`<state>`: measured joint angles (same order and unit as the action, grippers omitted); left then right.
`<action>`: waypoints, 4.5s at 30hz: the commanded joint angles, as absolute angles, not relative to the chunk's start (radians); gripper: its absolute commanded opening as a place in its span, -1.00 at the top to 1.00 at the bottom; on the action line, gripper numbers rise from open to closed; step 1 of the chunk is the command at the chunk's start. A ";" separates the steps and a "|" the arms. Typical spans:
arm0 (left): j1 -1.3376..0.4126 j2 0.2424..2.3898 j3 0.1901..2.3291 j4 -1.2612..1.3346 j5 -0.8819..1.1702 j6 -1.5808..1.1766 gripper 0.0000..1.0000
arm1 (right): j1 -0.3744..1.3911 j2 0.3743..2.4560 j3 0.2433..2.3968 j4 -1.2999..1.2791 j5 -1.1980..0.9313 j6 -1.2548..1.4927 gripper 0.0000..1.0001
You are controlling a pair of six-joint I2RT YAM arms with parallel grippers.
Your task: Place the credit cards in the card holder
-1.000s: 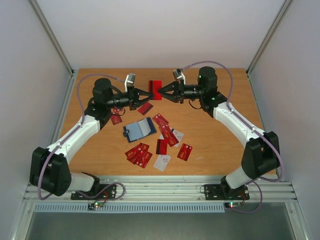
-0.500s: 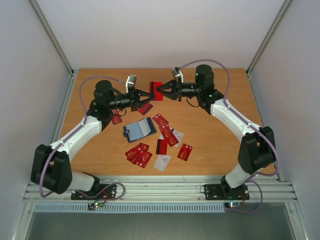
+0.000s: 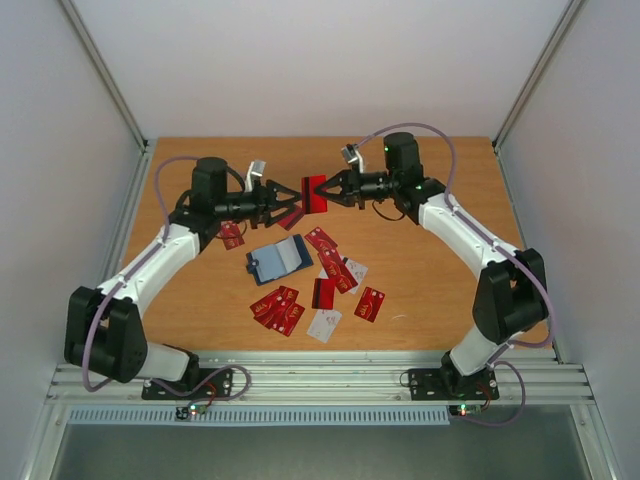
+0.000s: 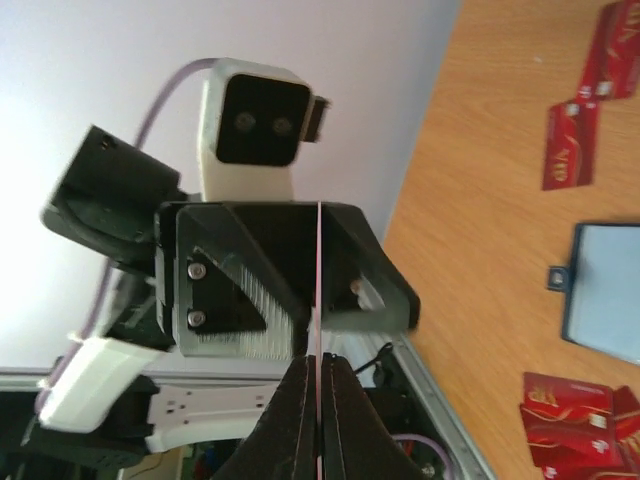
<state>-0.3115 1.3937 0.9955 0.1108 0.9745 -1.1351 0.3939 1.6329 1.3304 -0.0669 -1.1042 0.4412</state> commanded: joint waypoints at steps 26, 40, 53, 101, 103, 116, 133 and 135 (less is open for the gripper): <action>-0.195 1.599 1.077 -0.730 0.563 -0.453 0.76 | 0.589 2.110 1.669 -0.527 -0.856 0.017 0.98; -0.269 1.761 1.154 -0.798 0.465 -0.432 0.73 | 0.589 2.222 1.730 -0.587 -0.822 -0.078 0.97; -0.258 1.818 1.148 -0.831 0.373 -0.377 0.82 | 0.589 2.248 1.667 -0.547 -0.799 -0.128 0.97; -0.254 1.883 1.176 -0.893 0.284 -0.304 0.84 | 0.620 2.338 1.761 -0.604 -0.870 -0.138 0.98; -0.253 1.886 1.174 -0.893 0.283 -0.301 0.84 | 0.618 2.339 1.769 -0.600 -0.866 -0.130 0.98; -0.254 1.896 1.158 -0.886 0.297 -0.290 0.88 | 0.614 2.369 1.772 -0.539 -0.860 -0.085 0.98; -0.253 1.893 1.149 -0.880 0.306 -0.292 0.90 | 0.579 2.355 1.720 -0.391 -0.885 0.056 0.98; -0.254 1.892 1.147 -0.877 0.308 -0.294 0.90 | 0.579 2.359 1.711 -0.378 -0.888 0.066 0.98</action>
<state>-0.2546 1.8503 1.1683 -0.8898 0.3294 -0.3054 0.5793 2.3486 1.7325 -0.4347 -0.8623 0.0132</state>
